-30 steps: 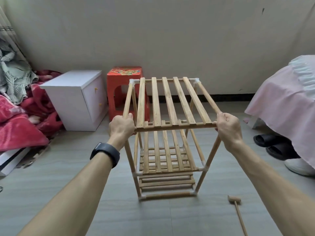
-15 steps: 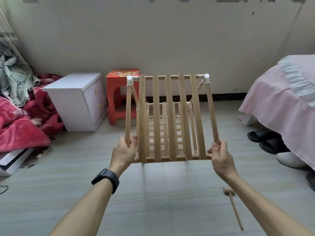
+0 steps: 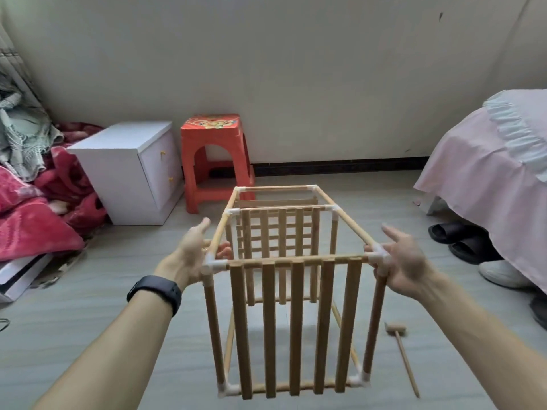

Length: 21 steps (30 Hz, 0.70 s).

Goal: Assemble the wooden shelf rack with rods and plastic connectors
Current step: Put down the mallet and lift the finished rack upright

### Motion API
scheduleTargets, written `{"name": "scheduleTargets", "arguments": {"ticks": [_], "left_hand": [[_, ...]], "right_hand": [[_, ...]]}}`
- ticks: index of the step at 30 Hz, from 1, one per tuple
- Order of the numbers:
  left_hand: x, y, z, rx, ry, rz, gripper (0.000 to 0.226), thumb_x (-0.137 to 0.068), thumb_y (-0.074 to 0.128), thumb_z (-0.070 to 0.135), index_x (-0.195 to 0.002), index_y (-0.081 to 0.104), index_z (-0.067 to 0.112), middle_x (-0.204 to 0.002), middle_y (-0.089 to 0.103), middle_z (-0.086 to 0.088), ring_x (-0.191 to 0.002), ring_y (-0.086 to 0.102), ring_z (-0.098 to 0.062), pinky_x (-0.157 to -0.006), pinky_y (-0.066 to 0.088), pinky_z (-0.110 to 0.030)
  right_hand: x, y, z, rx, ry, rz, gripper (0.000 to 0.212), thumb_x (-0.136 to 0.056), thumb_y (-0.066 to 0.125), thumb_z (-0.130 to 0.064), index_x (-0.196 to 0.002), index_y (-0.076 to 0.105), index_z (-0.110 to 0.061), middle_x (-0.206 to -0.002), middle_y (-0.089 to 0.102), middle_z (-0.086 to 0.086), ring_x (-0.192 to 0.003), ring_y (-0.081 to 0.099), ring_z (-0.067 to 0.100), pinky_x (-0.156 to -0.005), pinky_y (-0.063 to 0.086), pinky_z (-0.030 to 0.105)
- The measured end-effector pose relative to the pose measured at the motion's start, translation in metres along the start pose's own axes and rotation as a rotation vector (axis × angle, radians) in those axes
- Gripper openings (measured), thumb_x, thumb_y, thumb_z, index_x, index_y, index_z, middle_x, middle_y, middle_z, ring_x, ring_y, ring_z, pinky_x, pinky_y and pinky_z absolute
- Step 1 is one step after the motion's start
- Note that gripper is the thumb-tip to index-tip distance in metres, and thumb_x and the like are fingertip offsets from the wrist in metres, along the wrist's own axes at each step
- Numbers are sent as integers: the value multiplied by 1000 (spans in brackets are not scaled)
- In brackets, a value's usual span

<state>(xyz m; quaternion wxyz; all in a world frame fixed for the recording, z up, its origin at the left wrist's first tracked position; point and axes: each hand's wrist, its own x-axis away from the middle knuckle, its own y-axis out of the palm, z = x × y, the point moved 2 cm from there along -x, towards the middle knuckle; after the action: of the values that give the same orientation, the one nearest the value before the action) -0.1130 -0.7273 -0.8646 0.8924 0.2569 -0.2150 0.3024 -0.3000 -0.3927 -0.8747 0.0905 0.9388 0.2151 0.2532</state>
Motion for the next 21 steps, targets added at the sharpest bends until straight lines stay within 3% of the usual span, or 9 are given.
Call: {"name": "scheduleTargets", "arguments": {"ticks": [2,4,8,12,16,18,21], "left_hand": [[-10,2,-15,-258,-16,106,51,-106,38,50,-103,54,2,-64,51,-5,-47,50,-14,-43,49,-26],[-24,0,-29,-395,21,208,37,-109,34,36,-94,52,8,-62,47,-2,-47,43,-12,-42,43,-26],[-46,-9,-44,-534,15,310,26,-105,32,14,-95,54,5,-71,50,-5,-55,43,-14,-52,43,-29],[-49,-22,-63,-618,-149,231,21,-106,33,12,-105,51,2,-79,57,-10,-61,57,-22,-58,54,-37],[-48,-32,-59,-777,-310,87,17,-105,40,10,-116,50,3,-97,69,-13,-77,75,-30,-65,61,-49],[-55,-34,-50,-815,-315,69,19,-104,44,10,-120,51,2,-103,71,-14,-82,76,-29,-71,62,-50],[-78,-30,-26,-907,-188,120,36,-105,51,26,-133,50,5,-116,65,-10,-103,67,-28,-87,55,-48]], "right_hand": [[-6,-6,17,113,52,3,52,-103,47,-47,-115,53,4,-76,49,3,-47,36,7,-38,33,18],[-19,-9,32,221,54,77,34,-105,48,-36,-109,55,-3,-73,49,1,-49,38,9,-46,30,23],[-43,-4,54,509,-33,291,28,-107,40,-20,-114,61,-3,-81,51,5,-61,42,16,-46,30,27],[-48,-13,90,633,8,268,30,-108,34,-18,-120,57,-2,-87,52,9,-68,48,20,-57,38,33],[-49,-28,111,728,48,261,28,-107,36,-21,-111,60,-7,-84,58,7,-69,53,19,-60,45,31],[-56,-28,106,779,36,271,26,-104,43,-25,-104,64,-9,-86,67,5,-72,60,20,-61,49,32],[-74,-18,79,1063,-36,286,29,-101,47,-45,-95,62,-21,-90,69,-1,-80,63,16,-62,46,32]]}}
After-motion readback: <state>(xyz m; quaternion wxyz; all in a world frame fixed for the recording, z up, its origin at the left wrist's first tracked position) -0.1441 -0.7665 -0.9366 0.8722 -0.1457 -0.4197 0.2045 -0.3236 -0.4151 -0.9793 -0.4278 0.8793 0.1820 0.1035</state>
